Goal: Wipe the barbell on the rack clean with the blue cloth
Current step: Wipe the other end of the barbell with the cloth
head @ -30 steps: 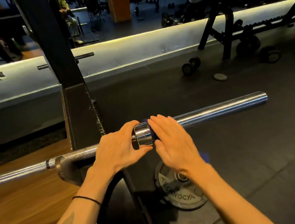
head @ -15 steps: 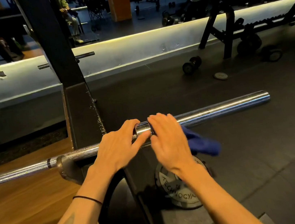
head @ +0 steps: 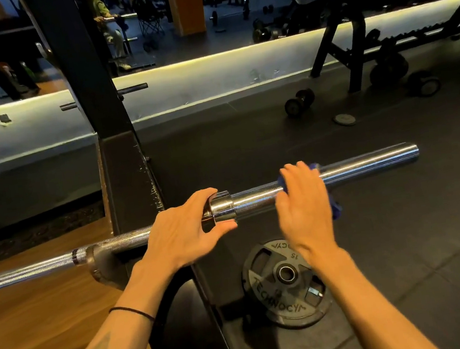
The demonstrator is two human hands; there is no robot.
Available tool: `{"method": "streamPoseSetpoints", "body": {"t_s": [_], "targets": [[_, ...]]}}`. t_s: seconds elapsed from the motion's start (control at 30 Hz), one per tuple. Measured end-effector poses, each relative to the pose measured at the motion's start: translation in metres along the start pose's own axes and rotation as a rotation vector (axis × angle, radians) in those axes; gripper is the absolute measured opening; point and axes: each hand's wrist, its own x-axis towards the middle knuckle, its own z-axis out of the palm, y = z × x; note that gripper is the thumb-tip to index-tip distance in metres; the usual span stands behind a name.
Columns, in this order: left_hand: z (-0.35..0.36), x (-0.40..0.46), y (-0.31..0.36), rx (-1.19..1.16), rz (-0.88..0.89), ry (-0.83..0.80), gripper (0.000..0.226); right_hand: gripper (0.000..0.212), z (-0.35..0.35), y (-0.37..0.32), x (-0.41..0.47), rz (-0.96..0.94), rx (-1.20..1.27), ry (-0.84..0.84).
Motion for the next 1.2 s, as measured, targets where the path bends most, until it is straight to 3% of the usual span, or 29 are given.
{"method": "streamPoseSetpoints", "body": {"t_s": [0.07, 0.13, 0.27, 0.33, 0.43, 0.6, 0.7, 0.83, 1.0, 1.13, 1.2], "targets": [[0.003, 0.001, 0.002, 0.04, -0.041, 0.022, 0.072, 0.034, 0.016, -0.031, -0.011, -0.097, 0.081, -0.048], [0.004, 0.002, 0.006, 0.08, -0.085, 0.055, 0.066, 0.052, 0.026, -0.048, -0.024, -0.207, 0.104, -0.145], [0.002, 0.003, 0.007, 0.017, -0.123, 0.028, 0.056, 0.059, 0.013, -0.02, -0.02, -0.39, -0.063, -0.199], [-0.003, 0.001, 0.006, -0.109, -0.141, -0.008, 0.054, 0.057, 0.001, 0.01, -0.013, -0.364, -0.152, -0.153], [-0.004, -0.001, 0.004, -0.093, -0.047, -0.053, 0.075, 0.057, -0.012, 0.038, -0.012, -0.211, -0.222, -0.105], [-0.003, 0.0, 0.004, -0.048, -0.097, -0.03, 0.072, 0.057, 0.022, -0.024, -0.025, 0.041, 0.082, 0.057], [-0.001, 0.001, 0.004, -0.027, -0.081, 0.006, 0.07, 0.059, 0.036, -0.053, -0.039, -0.119, 0.184, -0.048], [0.003, 0.003, 0.002, 0.005, -0.081, 0.017, 0.072, 0.059, 0.018, -0.02, -0.031, -0.34, -0.076, -0.153], [0.001, 0.002, 0.005, -0.03, -0.072, 0.003, 0.06, 0.057, -0.004, 0.034, -0.02, -0.128, -0.172, -0.02], [-0.002, 0.002, 0.01, -0.155, -0.144, 0.013, 0.036, 0.058, 0.019, -0.013, -0.023, 0.033, 0.061, 0.058], [-0.004, 0.006, 0.012, -0.171, -0.17, 0.016, 0.028, 0.059, 0.03, -0.041, -0.031, -0.066, 0.133, -0.006]]}}
